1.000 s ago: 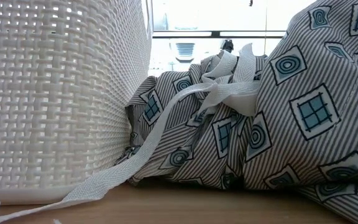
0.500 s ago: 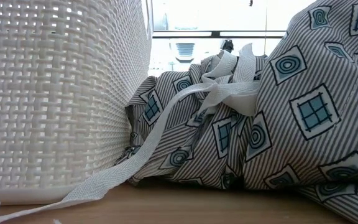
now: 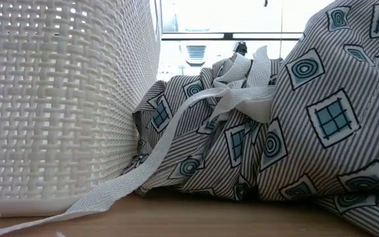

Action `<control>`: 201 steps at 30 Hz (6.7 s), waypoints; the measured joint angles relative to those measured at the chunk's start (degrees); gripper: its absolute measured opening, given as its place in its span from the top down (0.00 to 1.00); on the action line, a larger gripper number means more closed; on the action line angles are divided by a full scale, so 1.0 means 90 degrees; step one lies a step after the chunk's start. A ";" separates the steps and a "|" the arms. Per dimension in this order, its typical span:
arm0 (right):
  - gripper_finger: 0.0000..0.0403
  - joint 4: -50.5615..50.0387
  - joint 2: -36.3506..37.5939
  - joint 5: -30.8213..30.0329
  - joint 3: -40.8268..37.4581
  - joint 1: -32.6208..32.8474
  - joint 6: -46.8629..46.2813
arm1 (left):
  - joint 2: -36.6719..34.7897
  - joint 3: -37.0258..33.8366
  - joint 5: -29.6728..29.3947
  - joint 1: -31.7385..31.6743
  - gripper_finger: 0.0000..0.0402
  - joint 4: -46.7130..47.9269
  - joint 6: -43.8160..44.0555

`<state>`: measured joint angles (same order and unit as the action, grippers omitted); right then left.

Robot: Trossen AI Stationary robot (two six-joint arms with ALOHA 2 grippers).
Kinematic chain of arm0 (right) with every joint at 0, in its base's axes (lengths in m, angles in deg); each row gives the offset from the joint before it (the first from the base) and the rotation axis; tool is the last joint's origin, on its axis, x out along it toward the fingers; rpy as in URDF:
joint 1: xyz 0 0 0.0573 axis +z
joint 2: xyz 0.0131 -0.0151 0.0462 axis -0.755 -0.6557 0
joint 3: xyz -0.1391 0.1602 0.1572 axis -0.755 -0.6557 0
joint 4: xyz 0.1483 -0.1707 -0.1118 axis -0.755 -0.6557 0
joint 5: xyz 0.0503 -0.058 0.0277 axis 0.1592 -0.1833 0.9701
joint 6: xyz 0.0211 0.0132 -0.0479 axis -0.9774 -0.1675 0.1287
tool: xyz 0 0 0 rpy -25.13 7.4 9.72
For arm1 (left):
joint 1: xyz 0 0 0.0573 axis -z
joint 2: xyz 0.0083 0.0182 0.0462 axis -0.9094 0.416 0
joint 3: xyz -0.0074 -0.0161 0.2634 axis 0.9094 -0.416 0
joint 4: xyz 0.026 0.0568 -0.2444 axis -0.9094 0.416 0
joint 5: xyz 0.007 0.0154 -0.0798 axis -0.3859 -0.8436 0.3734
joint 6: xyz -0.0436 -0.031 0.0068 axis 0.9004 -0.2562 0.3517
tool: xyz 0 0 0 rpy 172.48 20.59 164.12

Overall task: Pick & Place Medicine items
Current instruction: Put the gray patient gown into the big white bin

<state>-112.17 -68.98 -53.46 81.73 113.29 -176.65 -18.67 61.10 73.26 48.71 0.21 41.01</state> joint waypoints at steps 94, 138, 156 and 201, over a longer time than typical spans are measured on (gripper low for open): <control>0.47 0.5107 0.1162 -0.4639 -0.0053 -0.2340 0.9959 | -0.0002 0.0000 0.0000 -0.0001 0.02 0.0004 0.0000; 0.10 0.5787 -0.0828 -0.3517 -0.0058 -0.2683 0.8335 | -0.0002 0.0000 0.0000 0.0000 0.02 0.0000 0.0000; 0.10 0.5897 -0.1578 -0.3338 -0.0047 -0.2902 0.8191 | -0.0002 0.0000 0.0000 0.0000 0.02 -0.0005 0.0000; 0.87 0.5237 -0.0488 -0.5749 -0.0104 -0.2202 0.7754 | -0.0002 0.0000 0.0000 0.0000 0.02 -0.0002 0.0000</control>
<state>-65.04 -73.37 -105.20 80.79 93.48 -106.86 -18.70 61.10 73.26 48.71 0.19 41.01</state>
